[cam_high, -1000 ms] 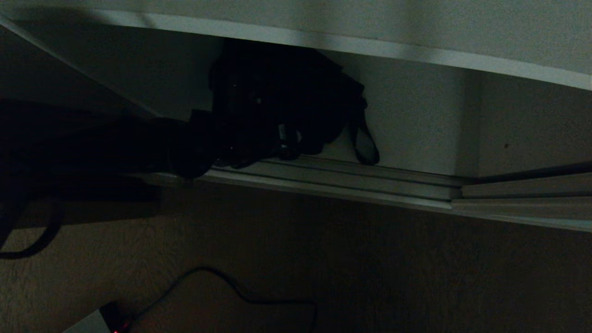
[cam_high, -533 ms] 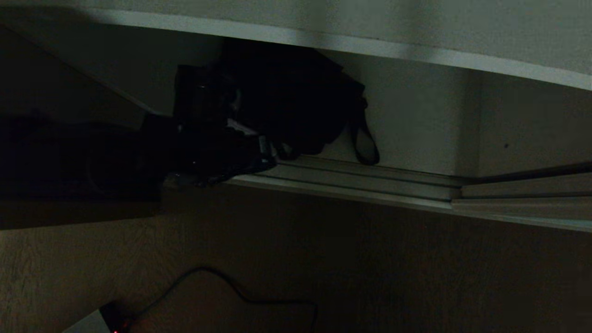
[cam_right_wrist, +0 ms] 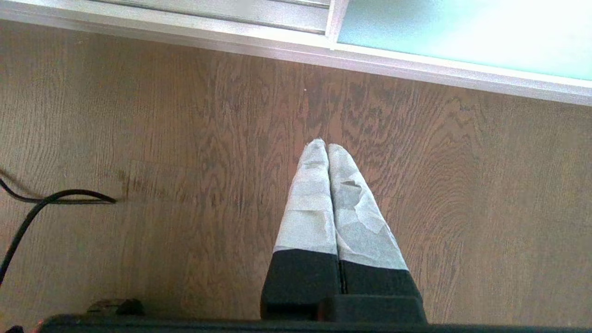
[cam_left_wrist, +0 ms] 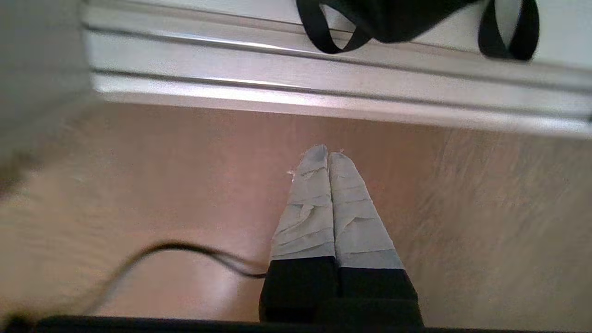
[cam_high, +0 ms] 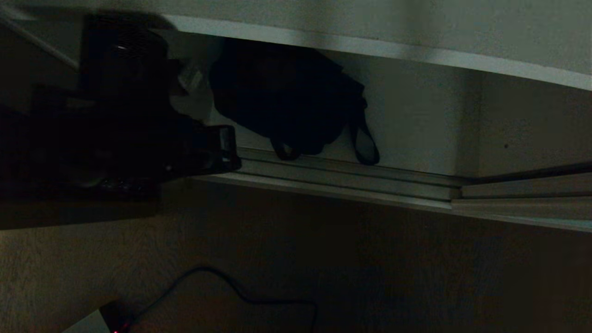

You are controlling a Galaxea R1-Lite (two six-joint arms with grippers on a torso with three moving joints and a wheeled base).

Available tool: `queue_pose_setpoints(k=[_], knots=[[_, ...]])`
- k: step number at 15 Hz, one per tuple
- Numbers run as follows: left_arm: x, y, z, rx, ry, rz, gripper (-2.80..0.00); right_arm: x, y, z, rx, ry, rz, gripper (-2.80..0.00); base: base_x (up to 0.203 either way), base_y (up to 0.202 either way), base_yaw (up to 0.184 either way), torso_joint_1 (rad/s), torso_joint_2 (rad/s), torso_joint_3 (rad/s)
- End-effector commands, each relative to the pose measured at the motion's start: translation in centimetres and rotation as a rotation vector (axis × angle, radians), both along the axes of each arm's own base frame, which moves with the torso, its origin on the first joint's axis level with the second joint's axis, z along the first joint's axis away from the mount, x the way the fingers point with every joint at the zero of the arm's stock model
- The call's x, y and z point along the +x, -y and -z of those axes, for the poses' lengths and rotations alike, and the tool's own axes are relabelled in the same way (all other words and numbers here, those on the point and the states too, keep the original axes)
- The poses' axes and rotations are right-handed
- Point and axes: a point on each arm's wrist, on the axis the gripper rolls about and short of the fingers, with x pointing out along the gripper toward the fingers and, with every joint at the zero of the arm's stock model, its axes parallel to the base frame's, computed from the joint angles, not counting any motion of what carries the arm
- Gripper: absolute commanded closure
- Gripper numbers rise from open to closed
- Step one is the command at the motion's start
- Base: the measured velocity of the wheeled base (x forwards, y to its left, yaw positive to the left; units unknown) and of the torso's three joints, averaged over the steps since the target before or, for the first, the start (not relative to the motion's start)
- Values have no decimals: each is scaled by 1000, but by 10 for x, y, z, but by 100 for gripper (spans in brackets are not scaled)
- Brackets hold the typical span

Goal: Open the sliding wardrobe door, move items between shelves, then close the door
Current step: Place the bag on the lower shelf, then close the door

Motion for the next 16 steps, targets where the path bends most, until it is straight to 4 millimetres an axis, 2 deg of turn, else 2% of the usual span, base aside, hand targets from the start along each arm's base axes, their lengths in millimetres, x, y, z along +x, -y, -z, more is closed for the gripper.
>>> queue_pose_setpoints(k=[1,5,9,13,16], knots=[[-24,-15,-19,11,55,10,0,0,0,0,1,2,-1,0,0,0,0,0,0,0],[-63,-39,-33,62,109,21,0,0,0,0,1,2,1,0,0,0,0,0,0,0],[-104,-79,-45,120,211,-55,0,0,0,0,1,2,1,0,0,0,0,0,0,0],[-148,-120,-46,158,225,-131,0,0,0,0,1,2,-1,0,0,0,0,0,0,0],[-191,-129,-39,141,212,-77,0,0,0,0,1,2,1,0,0,0,0,0,0,0]])
